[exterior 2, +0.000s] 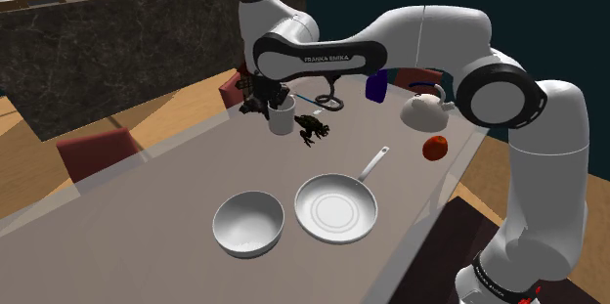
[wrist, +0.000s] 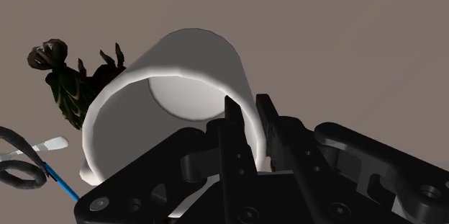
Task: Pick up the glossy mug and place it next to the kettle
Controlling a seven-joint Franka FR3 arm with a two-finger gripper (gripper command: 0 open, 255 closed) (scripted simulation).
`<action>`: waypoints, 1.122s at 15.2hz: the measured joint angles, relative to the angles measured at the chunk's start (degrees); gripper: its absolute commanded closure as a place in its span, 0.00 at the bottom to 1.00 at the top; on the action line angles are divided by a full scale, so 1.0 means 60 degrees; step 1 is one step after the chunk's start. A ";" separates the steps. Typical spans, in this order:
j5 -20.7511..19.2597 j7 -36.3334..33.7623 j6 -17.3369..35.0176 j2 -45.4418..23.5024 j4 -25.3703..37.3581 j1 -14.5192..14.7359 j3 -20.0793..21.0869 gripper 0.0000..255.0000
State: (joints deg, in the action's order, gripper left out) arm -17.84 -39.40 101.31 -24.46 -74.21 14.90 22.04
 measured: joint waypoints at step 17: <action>0.0405 0.0714 -0.1214 0.0935 0.0434 -0.0453 0.0015 1.00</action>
State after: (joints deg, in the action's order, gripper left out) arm -15.41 -35.11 94.03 -18.85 -71.61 12.19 22.13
